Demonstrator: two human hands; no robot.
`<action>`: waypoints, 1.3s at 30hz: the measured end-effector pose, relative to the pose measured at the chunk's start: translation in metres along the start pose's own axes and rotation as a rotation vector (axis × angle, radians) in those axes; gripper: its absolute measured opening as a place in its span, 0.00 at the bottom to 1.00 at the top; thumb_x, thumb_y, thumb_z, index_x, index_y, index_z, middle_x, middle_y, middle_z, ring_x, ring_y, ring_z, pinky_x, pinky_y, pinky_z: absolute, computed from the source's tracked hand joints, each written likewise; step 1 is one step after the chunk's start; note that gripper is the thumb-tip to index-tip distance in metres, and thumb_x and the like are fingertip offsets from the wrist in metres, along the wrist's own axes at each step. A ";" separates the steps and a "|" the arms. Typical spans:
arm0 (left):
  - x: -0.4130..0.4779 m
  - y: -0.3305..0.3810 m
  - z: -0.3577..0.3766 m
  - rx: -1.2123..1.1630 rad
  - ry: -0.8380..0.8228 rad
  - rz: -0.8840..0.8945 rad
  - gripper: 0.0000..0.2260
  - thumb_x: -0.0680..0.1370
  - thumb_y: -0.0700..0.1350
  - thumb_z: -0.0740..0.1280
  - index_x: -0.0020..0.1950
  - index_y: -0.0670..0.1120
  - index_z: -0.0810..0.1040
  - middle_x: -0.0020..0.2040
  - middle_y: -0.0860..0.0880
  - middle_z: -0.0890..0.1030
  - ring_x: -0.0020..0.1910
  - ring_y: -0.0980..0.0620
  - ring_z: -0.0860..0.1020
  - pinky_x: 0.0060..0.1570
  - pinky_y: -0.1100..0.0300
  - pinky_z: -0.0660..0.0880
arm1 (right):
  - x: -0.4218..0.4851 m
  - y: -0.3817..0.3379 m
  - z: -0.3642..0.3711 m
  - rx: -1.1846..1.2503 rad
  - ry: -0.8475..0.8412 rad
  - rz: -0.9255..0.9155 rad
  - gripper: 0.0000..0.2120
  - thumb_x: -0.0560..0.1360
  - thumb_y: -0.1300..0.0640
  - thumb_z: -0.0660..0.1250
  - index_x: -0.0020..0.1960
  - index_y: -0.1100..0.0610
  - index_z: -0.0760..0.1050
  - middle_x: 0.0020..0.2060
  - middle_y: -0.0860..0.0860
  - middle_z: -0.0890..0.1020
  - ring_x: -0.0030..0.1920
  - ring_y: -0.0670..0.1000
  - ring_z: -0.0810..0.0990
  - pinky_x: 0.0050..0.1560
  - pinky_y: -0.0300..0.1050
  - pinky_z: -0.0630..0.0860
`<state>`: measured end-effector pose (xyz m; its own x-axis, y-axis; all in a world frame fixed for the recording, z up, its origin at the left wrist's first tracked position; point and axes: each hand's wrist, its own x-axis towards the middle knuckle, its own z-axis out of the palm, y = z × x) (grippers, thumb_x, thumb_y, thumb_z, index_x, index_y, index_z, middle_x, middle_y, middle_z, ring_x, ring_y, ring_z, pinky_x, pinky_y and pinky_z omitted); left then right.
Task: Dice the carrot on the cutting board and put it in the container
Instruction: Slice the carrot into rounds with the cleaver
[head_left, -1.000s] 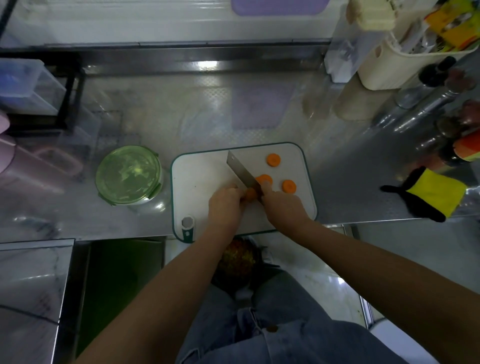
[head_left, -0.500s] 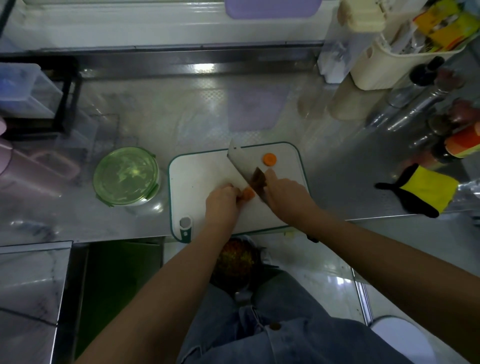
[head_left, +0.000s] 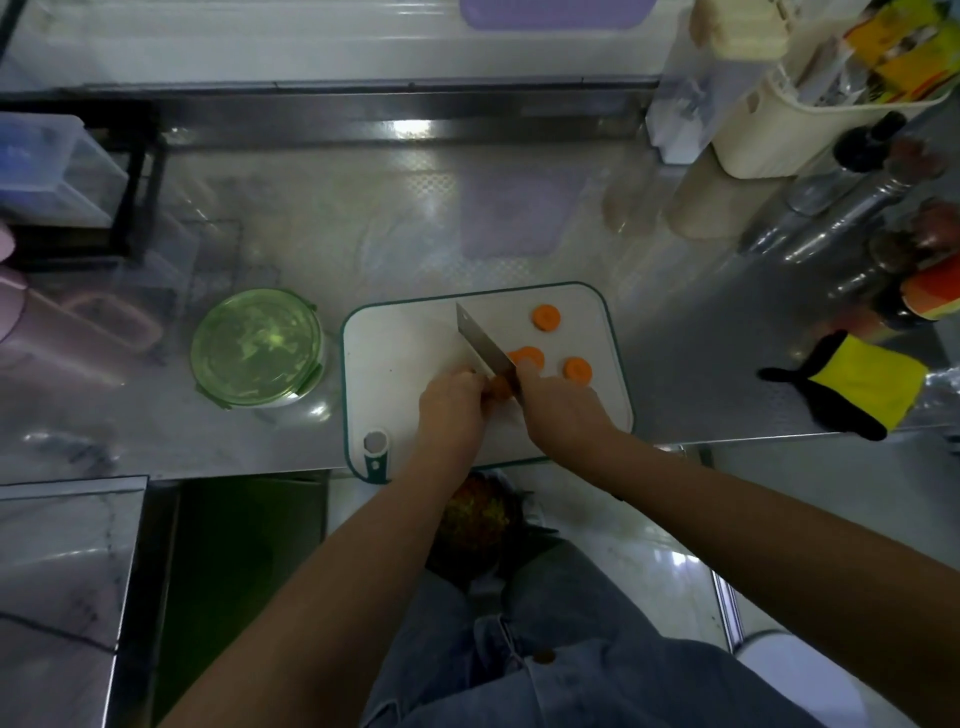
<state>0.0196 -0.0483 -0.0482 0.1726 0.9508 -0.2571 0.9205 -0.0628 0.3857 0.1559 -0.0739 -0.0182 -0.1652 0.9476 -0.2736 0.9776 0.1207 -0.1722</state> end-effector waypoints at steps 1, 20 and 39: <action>0.000 0.000 0.000 -0.003 0.006 0.003 0.08 0.76 0.47 0.65 0.48 0.45 0.82 0.47 0.46 0.80 0.47 0.45 0.79 0.43 0.56 0.70 | 0.001 0.000 0.004 0.018 0.002 0.006 0.20 0.79 0.61 0.55 0.70 0.58 0.59 0.48 0.56 0.81 0.43 0.57 0.81 0.33 0.47 0.68; -0.005 -0.003 -0.002 -0.088 0.044 -0.002 0.10 0.76 0.50 0.68 0.41 0.44 0.77 0.42 0.45 0.79 0.42 0.44 0.77 0.41 0.56 0.70 | 0.000 0.021 -0.018 0.128 0.026 -0.069 0.15 0.81 0.54 0.55 0.64 0.60 0.63 0.42 0.58 0.78 0.37 0.56 0.73 0.35 0.49 0.69; -0.002 -0.004 -0.002 -0.054 0.032 -0.008 0.07 0.77 0.47 0.66 0.43 0.44 0.78 0.44 0.45 0.80 0.44 0.45 0.77 0.40 0.58 0.66 | 0.000 0.002 0.009 0.057 0.045 -0.001 0.21 0.80 0.59 0.54 0.73 0.60 0.57 0.46 0.57 0.81 0.41 0.58 0.80 0.30 0.44 0.62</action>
<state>0.0146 -0.0492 -0.0476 0.1536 0.9604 -0.2325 0.9013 -0.0397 0.4314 0.1569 -0.0759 -0.0270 -0.1592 0.9600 -0.2304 0.9683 0.1063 -0.2262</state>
